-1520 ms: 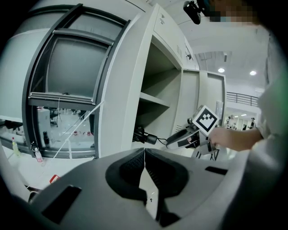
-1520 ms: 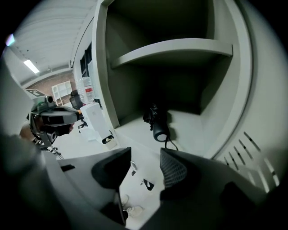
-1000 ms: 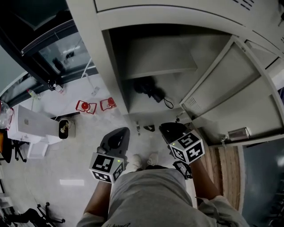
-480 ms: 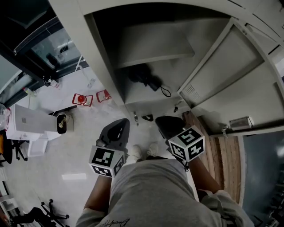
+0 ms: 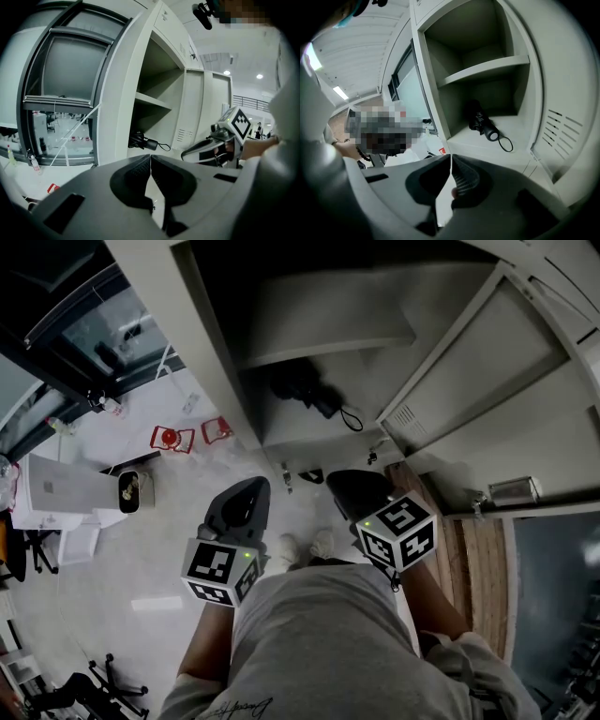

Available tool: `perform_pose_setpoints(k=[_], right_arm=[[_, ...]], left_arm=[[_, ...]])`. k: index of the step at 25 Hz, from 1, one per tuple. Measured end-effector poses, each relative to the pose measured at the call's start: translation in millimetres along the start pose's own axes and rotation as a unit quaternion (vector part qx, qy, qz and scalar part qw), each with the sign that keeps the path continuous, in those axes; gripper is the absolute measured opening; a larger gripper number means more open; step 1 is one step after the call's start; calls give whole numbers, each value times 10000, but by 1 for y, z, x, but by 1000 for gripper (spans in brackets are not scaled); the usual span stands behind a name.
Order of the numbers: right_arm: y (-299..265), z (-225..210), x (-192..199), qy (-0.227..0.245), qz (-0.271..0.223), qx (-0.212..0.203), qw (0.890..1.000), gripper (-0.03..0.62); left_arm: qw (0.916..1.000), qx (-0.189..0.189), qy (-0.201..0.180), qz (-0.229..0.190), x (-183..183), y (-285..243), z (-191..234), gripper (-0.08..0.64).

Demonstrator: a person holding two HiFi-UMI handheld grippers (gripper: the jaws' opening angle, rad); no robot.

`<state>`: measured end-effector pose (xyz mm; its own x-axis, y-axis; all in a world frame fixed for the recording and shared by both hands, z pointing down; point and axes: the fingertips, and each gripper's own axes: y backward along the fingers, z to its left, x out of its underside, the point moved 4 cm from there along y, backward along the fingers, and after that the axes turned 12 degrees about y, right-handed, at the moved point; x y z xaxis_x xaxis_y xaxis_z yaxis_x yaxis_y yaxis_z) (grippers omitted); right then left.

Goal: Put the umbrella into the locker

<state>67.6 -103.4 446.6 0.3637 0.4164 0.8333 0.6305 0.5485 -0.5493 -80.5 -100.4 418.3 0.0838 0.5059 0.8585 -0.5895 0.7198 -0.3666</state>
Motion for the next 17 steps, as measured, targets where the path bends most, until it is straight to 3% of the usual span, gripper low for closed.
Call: perform_pose_setpoints(k=[17], right_arm=[[5, 9, 2, -16, 17, -63, 10000, 32]], left_arm=[[9998, 115, 42, 126, 5, 1, -10, 17]])
